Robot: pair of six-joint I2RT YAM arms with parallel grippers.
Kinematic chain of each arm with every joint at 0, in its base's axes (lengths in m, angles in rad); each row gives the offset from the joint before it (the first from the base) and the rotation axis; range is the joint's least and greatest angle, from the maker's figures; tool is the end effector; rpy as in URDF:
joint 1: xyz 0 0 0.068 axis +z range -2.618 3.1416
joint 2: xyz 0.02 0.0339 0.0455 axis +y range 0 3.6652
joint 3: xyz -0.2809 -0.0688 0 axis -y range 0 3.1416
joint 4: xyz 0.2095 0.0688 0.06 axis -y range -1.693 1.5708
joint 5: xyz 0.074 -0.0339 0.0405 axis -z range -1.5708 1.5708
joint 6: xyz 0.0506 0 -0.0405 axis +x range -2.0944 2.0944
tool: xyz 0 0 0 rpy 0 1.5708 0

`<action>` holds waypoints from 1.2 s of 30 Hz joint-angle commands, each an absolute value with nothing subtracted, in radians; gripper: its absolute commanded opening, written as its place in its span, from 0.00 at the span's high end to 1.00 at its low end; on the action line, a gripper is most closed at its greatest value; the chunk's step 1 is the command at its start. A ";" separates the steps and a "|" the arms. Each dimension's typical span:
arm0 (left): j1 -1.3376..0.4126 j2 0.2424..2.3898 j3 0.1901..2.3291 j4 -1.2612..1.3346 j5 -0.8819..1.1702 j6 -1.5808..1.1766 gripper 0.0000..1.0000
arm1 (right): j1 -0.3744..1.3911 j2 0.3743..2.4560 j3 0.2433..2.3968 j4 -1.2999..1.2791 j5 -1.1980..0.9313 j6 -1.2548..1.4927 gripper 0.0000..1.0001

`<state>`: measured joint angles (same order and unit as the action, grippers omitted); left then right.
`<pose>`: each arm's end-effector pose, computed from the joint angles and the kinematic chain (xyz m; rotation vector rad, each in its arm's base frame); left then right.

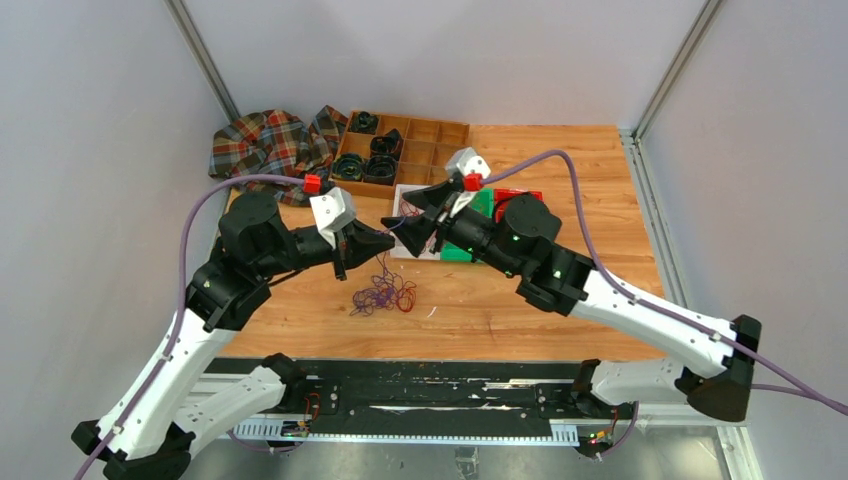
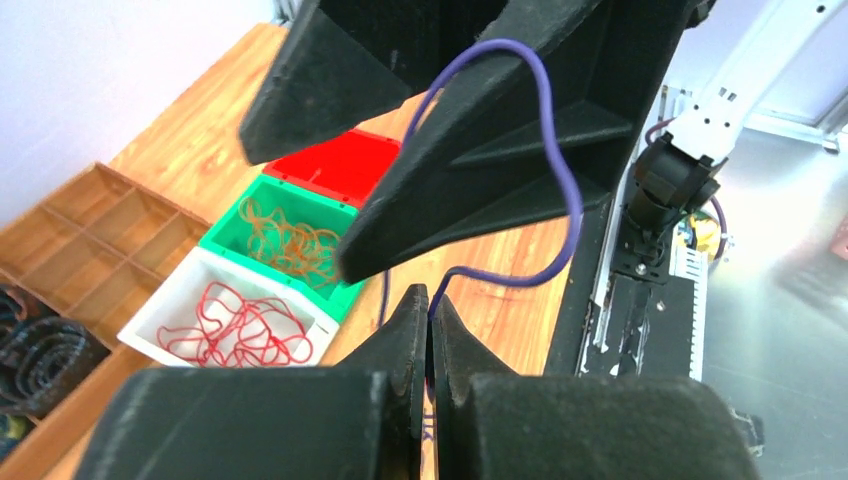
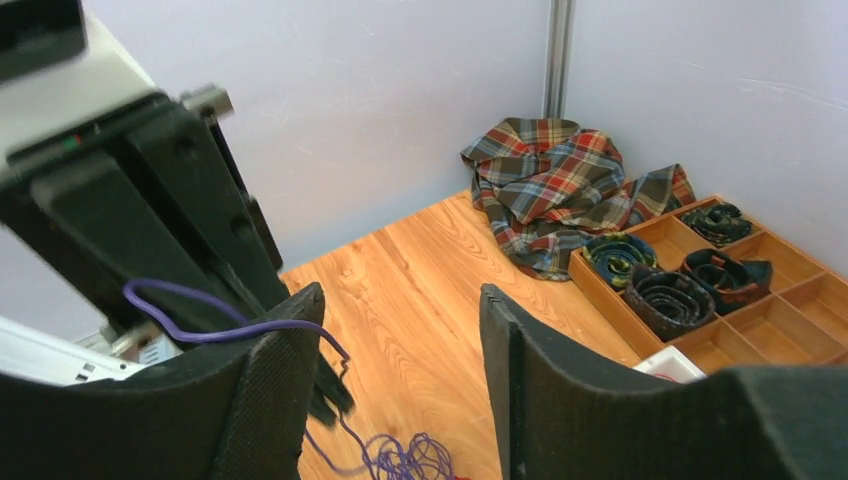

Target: Untangle the cables

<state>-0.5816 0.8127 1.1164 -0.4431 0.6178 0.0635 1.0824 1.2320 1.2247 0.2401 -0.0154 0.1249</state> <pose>0.0866 -0.0920 0.4214 0.9891 1.4671 -0.9057 0.1203 0.2280 0.4656 -0.6631 1.2477 1.0233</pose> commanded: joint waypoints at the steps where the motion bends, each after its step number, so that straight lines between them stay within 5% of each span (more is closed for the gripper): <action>1: -0.572 0.820 1.196 -0.527 0.681 0.146 0.99 | 1.094 1.119 1.137 0.244 0.007 0.142 0.39; 6: -0.572 0.838 1.231 -0.537 0.661 0.187 0.99 | 1.094 1.039 1.050 0.234 -0.038 0.177 0.29; 20: -0.573 0.845 1.240 -0.549 0.691 0.151 0.99 | 1.093 1.063 1.108 0.200 -0.065 0.190 0.40; 36: -0.573 0.855 1.144 -0.583 0.858 0.114 0.93 | 1.094 1.140 1.222 0.146 -0.088 0.201 0.87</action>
